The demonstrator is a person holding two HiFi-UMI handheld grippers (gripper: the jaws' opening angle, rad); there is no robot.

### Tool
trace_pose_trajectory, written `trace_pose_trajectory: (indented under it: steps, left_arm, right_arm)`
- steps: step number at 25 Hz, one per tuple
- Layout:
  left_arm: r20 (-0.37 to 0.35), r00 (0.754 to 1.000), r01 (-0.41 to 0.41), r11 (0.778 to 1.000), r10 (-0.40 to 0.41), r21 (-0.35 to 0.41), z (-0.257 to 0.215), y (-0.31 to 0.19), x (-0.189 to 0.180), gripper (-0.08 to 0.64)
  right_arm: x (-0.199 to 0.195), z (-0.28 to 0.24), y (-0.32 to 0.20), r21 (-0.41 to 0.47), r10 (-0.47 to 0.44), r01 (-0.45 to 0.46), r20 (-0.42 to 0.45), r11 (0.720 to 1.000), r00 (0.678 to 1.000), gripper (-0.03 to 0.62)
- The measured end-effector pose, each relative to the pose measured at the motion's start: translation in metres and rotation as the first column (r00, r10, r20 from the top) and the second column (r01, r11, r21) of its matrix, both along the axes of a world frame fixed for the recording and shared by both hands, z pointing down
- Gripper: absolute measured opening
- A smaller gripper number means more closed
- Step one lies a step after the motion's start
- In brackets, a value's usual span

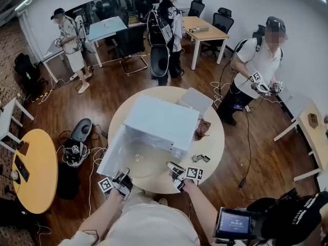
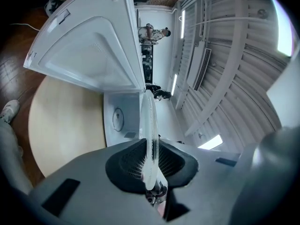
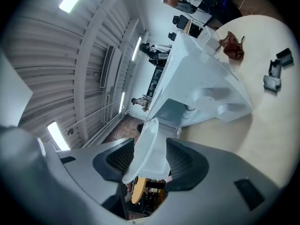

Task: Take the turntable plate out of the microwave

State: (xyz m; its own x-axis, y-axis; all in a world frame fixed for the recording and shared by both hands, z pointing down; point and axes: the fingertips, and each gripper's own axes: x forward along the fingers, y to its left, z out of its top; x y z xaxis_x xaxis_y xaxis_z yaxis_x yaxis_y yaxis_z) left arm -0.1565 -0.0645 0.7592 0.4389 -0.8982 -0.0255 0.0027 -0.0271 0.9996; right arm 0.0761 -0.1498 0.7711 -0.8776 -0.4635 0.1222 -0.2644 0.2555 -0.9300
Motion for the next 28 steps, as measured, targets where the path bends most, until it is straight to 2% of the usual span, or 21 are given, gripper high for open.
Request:
trace_pose_trajectory:
  steps: [8, 12, 13, 17, 21, 24, 28]
  left_arm:
    - [0.031, 0.996, -0.083, 0.994, 0.081, 0.072, -0.032, 0.002, 0.005, 0.043]
    - [0.014, 0.989, -0.148, 0.984, 0.147, 0.101, -0.043, 0.003, 0.015, 0.043]
    - [0.011, 0.987, -0.161, 0.981, 0.161, 0.107, -0.045, 0.004, 0.017, 0.043]
    - [-0.008, 0.978, -0.207, 0.969, 0.21, 0.135, -0.056, 0.0, 0.028, 0.044]
    - [-0.029, 0.968, -0.243, 0.96, 0.249, 0.141, -0.065, 0.007, 0.038, 0.044]
    - [-0.019, 0.957, -0.284, 0.946, 0.291, 0.158, -0.063, 0.007, 0.046, 0.044]
    - [-0.004, 0.933, -0.354, 0.92, 0.36, 0.169, -0.062, 0.008, 0.058, 0.044]
  right_arm:
    - [-0.013, -0.028, -0.017, 0.022, -0.044, 0.043, 0.062, 0.999, 0.997, 0.192]
    - [-0.006, -0.027, -0.016, -0.011, -0.051, 0.052, 0.07, 0.999, 0.996, 0.193]
    - [-0.007, -0.03, -0.015, -0.002, -0.066, 0.067, 0.081, 0.998, 0.994, 0.211]
    - [-0.016, -0.05, -0.019, 0.109, -0.133, 0.119, 0.133, 0.987, 0.982, 0.213]
    - [-0.013, -0.037, -0.012, 0.01, -0.099, 0.098, 0.104, 0.995, 0.99, 0.213]
    - [-0.013, -0.045, -0.011, 0.077, -0.136, 0.127, 0.126, 0.989, 0.983, 0.213]
    - [-0.009, -0.044, -0.003, 0.038, -0.142, 0.138, 0.143, 0.99, 0.979, 0.213]
